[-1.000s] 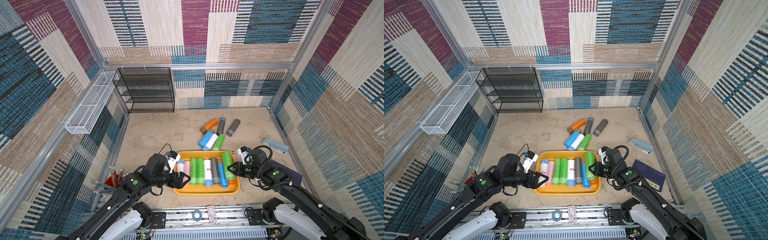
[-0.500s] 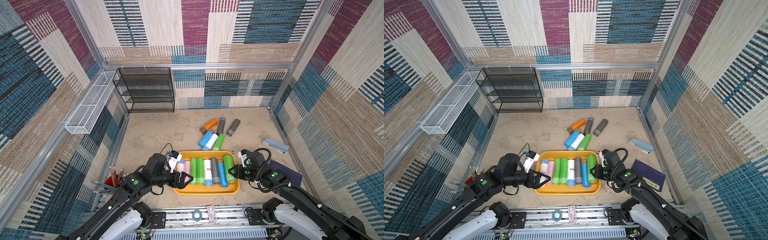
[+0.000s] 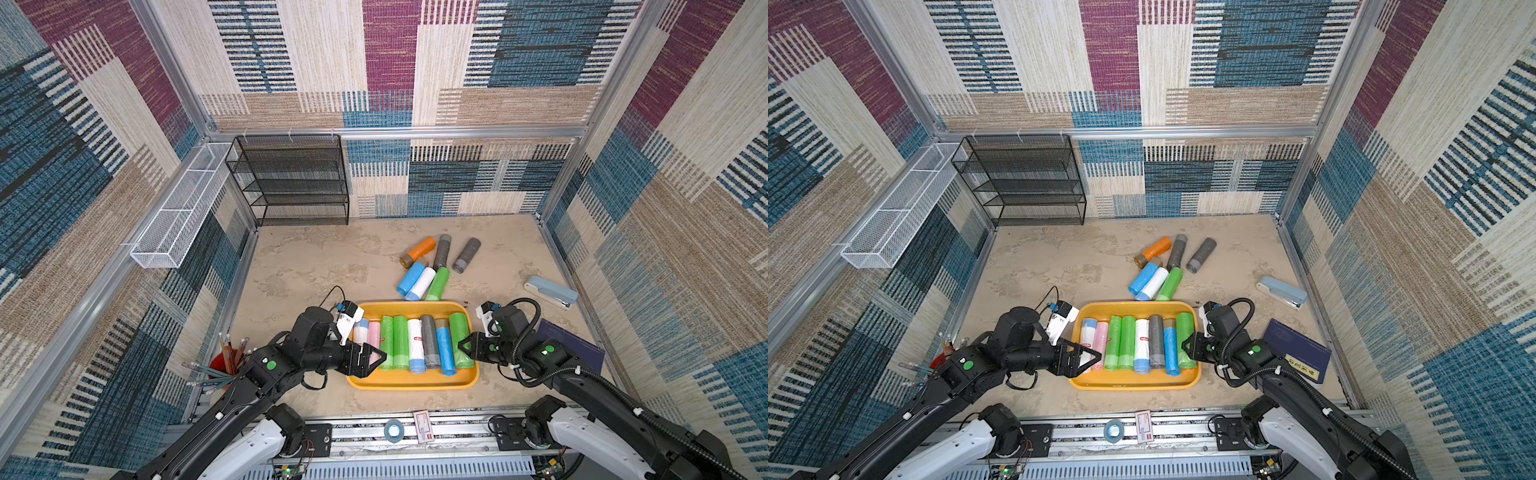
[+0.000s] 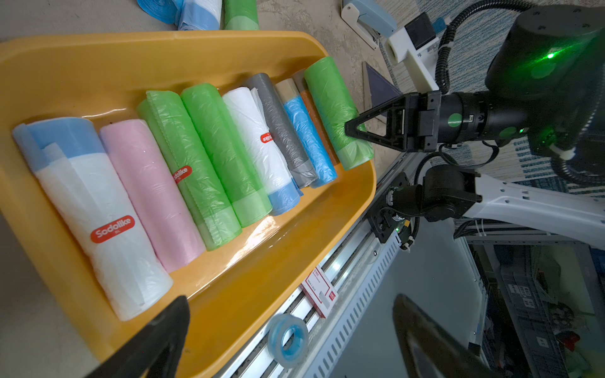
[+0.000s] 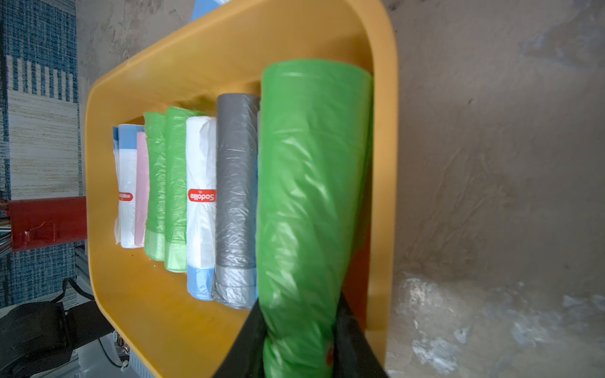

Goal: Put the roll of trash bags into the storage box
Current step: Place the roll of trash bags in the storage box.

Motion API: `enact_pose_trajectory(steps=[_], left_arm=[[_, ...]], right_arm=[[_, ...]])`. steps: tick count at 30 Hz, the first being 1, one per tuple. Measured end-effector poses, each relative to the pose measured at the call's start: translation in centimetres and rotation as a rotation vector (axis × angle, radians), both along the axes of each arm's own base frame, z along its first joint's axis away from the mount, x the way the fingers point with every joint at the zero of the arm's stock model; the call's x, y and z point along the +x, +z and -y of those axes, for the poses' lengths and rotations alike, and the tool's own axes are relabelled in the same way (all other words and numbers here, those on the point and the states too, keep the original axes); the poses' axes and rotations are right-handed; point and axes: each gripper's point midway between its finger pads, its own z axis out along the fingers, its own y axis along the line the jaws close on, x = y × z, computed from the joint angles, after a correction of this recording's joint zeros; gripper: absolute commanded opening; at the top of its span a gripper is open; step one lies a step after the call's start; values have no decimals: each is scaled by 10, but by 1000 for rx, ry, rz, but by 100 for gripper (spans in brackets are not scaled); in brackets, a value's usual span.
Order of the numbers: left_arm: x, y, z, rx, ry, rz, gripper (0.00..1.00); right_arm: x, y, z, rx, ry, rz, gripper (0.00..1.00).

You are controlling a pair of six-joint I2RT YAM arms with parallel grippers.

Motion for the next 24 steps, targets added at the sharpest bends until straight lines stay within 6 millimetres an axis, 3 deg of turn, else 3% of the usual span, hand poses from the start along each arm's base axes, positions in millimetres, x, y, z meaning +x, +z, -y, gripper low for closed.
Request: enact_pose_trajectory(steps=[24], left_arm=[[0,0,0,-1,2,-1,97]], right_arm=[[0,-4,-6,-10,19,-1,33]])
